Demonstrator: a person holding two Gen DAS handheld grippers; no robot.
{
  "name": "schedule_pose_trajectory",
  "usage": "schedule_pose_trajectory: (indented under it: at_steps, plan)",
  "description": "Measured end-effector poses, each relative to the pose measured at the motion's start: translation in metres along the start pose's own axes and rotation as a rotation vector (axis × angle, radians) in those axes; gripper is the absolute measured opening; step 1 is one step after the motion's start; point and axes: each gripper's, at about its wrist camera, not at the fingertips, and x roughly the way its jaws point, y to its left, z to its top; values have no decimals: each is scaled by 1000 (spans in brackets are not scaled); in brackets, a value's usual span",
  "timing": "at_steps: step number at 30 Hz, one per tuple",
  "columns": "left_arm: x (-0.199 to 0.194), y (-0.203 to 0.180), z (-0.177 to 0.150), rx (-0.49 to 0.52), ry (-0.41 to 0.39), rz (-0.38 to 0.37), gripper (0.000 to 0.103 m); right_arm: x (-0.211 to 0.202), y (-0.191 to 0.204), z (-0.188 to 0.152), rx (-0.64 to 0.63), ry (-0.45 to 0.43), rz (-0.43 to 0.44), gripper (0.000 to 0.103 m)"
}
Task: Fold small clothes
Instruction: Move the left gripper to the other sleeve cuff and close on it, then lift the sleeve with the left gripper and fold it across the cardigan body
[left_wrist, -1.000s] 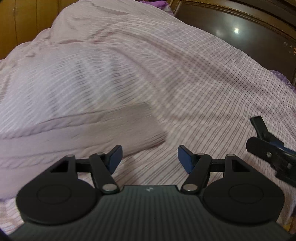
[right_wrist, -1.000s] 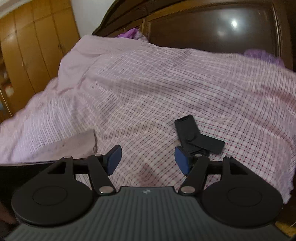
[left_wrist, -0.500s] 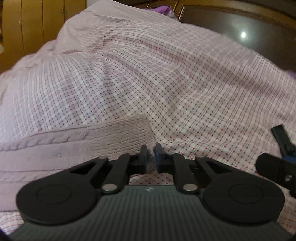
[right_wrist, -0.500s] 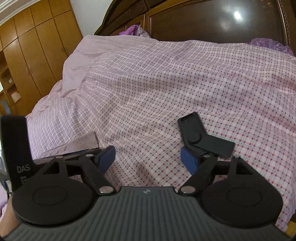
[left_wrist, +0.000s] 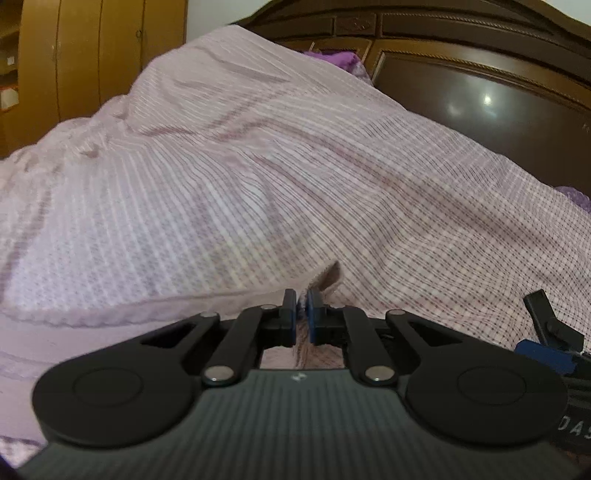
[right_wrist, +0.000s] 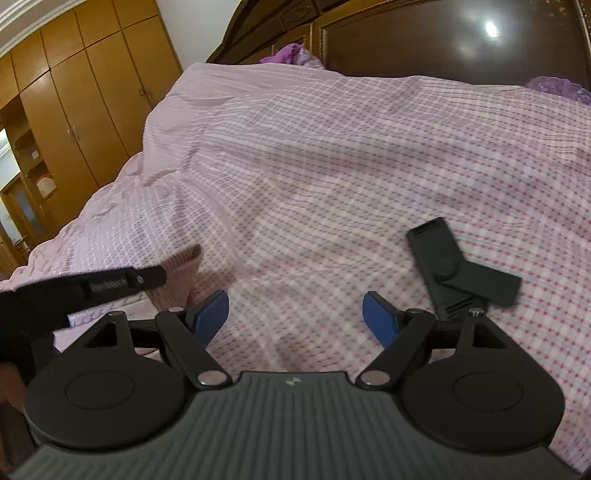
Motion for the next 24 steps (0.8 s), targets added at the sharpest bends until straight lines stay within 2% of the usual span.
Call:
schedule_pose_trajectory:
  at_steps: [9,16,24]
  plan:
    - [-25,28,6,14,-8,9,8,2,38,-2,-64,8,47,85]
    - [-46,56,17,-62,-37,-9,8,10,55,-5,-82,38,68,85]
    - [-68,87,24,-51,-66,31,8,22,86,-15,-86,85,145,85]
